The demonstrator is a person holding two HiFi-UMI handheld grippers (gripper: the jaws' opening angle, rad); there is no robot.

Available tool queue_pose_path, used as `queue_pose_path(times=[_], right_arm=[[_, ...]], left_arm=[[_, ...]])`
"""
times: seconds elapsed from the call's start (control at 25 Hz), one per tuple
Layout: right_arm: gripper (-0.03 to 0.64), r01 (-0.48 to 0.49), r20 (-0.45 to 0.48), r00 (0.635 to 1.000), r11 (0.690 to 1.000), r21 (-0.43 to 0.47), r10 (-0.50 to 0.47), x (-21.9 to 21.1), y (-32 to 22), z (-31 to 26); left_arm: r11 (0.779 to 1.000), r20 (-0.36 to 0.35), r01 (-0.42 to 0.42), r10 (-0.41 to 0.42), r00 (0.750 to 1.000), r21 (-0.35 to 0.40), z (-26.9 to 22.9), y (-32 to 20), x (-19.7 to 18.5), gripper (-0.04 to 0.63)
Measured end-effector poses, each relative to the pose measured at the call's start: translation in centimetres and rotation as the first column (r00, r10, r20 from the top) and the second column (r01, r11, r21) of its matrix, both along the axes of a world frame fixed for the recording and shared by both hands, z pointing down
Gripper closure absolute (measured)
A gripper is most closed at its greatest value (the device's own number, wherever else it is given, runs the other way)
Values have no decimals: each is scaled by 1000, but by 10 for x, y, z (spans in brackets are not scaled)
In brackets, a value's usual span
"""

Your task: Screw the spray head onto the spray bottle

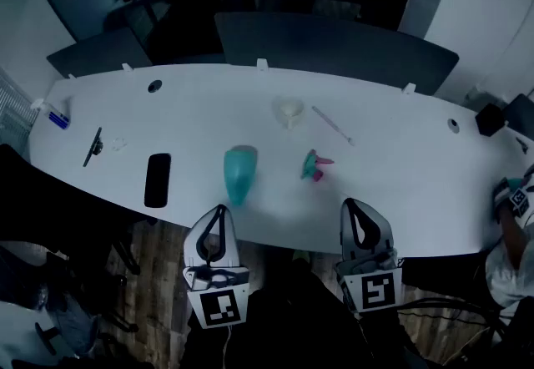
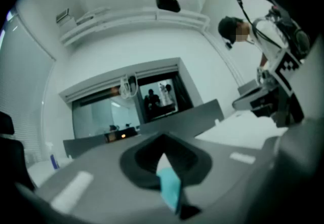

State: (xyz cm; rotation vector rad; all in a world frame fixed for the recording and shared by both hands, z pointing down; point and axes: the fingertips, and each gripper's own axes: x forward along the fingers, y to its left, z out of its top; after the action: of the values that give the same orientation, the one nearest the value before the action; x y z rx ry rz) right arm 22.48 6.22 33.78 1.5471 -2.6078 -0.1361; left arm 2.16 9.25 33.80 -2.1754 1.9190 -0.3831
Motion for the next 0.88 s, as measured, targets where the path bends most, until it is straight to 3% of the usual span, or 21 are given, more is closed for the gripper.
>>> queue_pose_path(times=[0.12,0.24,0.32,0.4,0.52,0.64,0.72,0.8,0.88], right_arm=[[612,5,-8,1000,1000,-13,-6,-5,-33,7],[611,11,-6,1000,999,-42,-12,-12,-57,19],[611,13,-11,1000,999,-53,-13,-17,-67,28],[611,5,-25,1000,998,-62,-7,-23,-75,34],[611,-44,-13,999,996,-83,43,-33,-91,33],[611,-101,-1,995,990,-93,102,-42,-104,30],[612,-131,-4,991,987,-96,131,-49,-111,32],[611,-156,-8,988,982,-103,156,-56,-116,36],[611,-186,-16,982,976,-116,186,-62,-117,41]], left_arm=[[1000,-7,-5,5,1000,-16,7,-30,-14,591],[997,98,-63,67,993,-43,18,-52,-16,589],[984,171,-160,171,970,-73,28,-64,-10,475],[953,196,-275,297,935,-129,40,-75,-6,391],[867,188,-424,477,859,-263,62,-96,-5,209],[746,183,-541,638,748,-388,84,-113,-5,128],[654,215,-596,737,640,-465,96,-121,-7,108],[546,259,-625,830,494,-557,112,-124,-11,74],[430,283,-639,902,326,-638,128,-119,-12,35]])
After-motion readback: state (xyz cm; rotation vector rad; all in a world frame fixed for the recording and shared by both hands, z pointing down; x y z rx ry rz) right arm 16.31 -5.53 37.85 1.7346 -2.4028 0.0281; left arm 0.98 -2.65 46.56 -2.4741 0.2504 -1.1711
